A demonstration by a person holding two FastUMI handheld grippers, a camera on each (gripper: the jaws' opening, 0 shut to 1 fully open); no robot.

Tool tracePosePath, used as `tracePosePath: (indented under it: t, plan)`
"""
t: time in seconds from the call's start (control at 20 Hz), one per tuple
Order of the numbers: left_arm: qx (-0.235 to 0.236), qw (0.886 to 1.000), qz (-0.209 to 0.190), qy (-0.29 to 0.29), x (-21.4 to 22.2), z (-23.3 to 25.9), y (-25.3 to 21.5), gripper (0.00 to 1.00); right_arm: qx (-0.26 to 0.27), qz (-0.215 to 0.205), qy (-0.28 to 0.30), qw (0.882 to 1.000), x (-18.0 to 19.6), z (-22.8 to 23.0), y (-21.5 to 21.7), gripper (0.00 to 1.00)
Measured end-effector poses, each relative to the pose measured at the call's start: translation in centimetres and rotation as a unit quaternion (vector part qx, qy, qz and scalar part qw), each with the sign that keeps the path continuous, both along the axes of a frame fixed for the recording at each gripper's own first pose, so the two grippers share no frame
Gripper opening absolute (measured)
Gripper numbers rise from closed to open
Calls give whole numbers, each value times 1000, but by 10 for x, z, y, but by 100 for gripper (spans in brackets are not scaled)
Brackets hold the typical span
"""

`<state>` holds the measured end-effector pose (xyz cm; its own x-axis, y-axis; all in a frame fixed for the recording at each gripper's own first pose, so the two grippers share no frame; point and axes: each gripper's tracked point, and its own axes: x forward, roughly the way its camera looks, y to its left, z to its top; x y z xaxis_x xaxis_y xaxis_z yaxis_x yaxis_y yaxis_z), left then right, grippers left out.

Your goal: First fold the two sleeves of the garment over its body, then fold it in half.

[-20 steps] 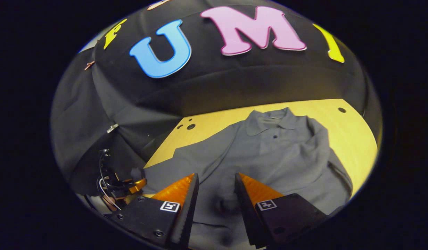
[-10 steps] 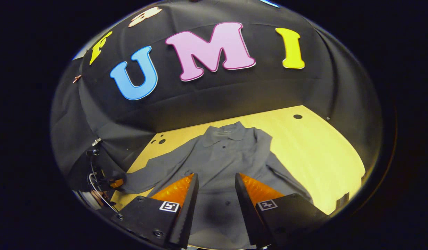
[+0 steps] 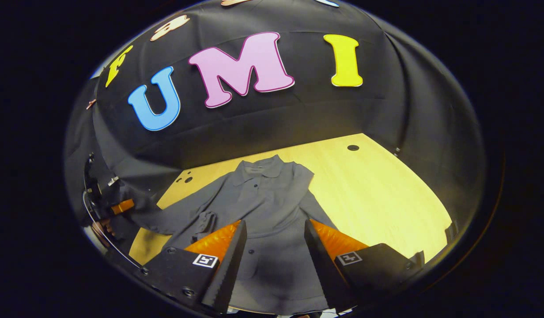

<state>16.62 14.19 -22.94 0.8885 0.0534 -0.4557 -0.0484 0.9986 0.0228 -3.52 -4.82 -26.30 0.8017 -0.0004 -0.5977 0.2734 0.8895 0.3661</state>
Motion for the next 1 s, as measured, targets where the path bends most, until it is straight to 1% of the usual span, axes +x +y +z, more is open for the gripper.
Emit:
tracePosePath:
  t: [0.15,0.25,0.3,0.35,0.4,0.45,0.65,0.85,1.0]
  plan:
    - [-11,999,-29,-28,14,29,-57,5,7,-7,6,1000,-9,-8,-15,82]
    - [-12,997,-56,-44,20,45,-97,5,7,-12,8,1000,-13,-14,-30,82]
    - [-16,996,-69,-49,20,49,-116,5,7,-13,10,1000,-15,-17,-37,82]
    - [-22,995,-82,-52,21,53,-138,2,7,-16,12,1000,-18,-18,-45,82]
    - [-27,994,-96,-53,21,54,-159,5,8,-20,13,1000,-20,-21,-53,82]
    - [-27,992,-108,-54,22,54,-178,5,10,-25,14,1000,-22,-24,-61,82]
    - [-28,987,-152,-41,20,37,-252,5,16,-38,24,999,-31,-39,-89,82]
    - [-25,982,-186,-21,12,8,-320,5,14,-36,41,998,-42,-57,-116,82]
    - [-4,979,-203,-8,6,-24,-358,6,21,-38,52,998,-49,-70,-135,82]
